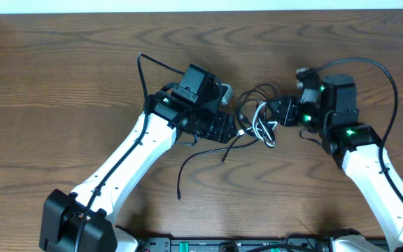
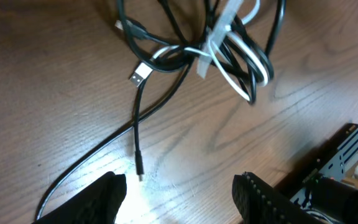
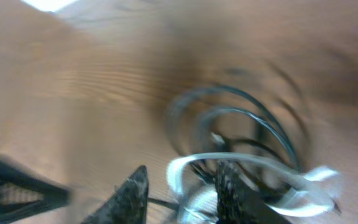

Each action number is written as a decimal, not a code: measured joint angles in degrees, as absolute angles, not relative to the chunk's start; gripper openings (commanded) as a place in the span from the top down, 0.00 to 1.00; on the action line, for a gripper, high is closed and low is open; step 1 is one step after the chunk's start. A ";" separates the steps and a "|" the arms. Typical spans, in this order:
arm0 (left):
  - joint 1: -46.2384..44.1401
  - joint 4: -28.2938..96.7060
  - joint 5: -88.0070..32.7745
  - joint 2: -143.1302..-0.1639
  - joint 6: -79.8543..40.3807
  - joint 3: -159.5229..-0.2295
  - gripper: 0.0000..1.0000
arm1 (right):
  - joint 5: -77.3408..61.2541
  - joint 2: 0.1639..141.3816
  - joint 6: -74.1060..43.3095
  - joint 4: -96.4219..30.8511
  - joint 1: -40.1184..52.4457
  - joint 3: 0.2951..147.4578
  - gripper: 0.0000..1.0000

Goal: Untangle cables

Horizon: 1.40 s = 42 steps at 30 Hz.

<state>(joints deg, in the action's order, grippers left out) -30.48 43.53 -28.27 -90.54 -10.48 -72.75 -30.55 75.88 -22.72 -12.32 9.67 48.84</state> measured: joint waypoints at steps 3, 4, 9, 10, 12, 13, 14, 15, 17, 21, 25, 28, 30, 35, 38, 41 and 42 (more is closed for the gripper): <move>-30.48 43.51 -28.42 -90.54 -10.46 -72.75 0.38 | -34.79 75.77 -22.74 -11.49 9.67 48.86 0.62; -30.48 43.48 -28.42 -90.54 -10.46 -72.75 0.38 | -34.85 75.75 -22.74 -12.51 9.67 48.90 0.61; -30.48 43.55 -28.42 -90.54 -10.46 -72.73 0.38 | -26.79 75.68 -22.55 -26.15 9.65 48.99 0.60; -30.48 43.66 -28.45 -90.54 -10.46 -72.73 0.38 | -23.90 75.68 -22.55 -28.62 9.65 48.99 0.59; -30.48 43.90 -28.45 -90.54 -10.46 -72.71 0.38 | -19.49 75.68 -22.31 -31.68 9.65 48.99 0.57; -30.48 43.90 -28.47 -90.54 -10.46 -72.71 0.38 | -18.22 75.68 -21.98 -32.10 9.65 48.99 0.57; -30.48 43.92 -28.45 -90.54 -10.46 -72.71 0.39 | -17.04 75.68 -21.37 -32.18 9.65 48.99 0.56; -30.48 43.92 -28.47 -90.54 -10.46 -72.71 0.39 | -16.21 75.68 -20.73 -32.12 9.65 48.99 0.54; -30.48 43.90 -28.64 -90.54 -10.46 -72.71 0.39 | -14.31 75.68 -19.35 -31.79 9.65 48.99 0.53; -31.38 42.68 -28.56 -90.54 -10.44 -72.71 0.39 | -11.16 75.68 -15.14 -29.95 9.65 48.99 0.55; -34.44 41.74 -24.99 -90.54 -10.44 -72.69 0.43 | -13.37 75.68 -7.62 -29.76 9.65 48.99 0.75; -35.48 41.78 -18.46 -90.54 -10.41 -72.69 0.44 | -15.07 75.68 -2.50 -28.93 9.65 48.99 0.75; -35.62 42.13 -12.60 -90.54 -10.66 -72.69 0.44 | -15.35 75.72 -0.21 -28.47 9.65 48.99 0.68; -35.59 43.27 -4.19 -90.54 -11.16 -72.69 0.44 | -15.59 77.52 4.58 -26.39 9.65 48.99 0.65; -35.59 43.31 -2.79 -90.54 -11.42 -72.66 0.44 | -15.42 79.13 5.30 -25.56 9.65 48.99 0.67; -35.59 43.42 -2.13 -90.54 -11.75 -72.66 0.44 | -14.72 79.92 5.63 -24.01 9.65 48.99 0.67; -35.59 43.46 -1.96 -90.54 -11.77 -72.66 0.44 | -14.55 79.99 5.48 -22.72 9.65 48.99 0.67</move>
<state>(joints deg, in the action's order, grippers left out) -35.59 43.46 -1.96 -90.54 -11.77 -72.66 -14.55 79.99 5.48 -22.72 9.65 48.99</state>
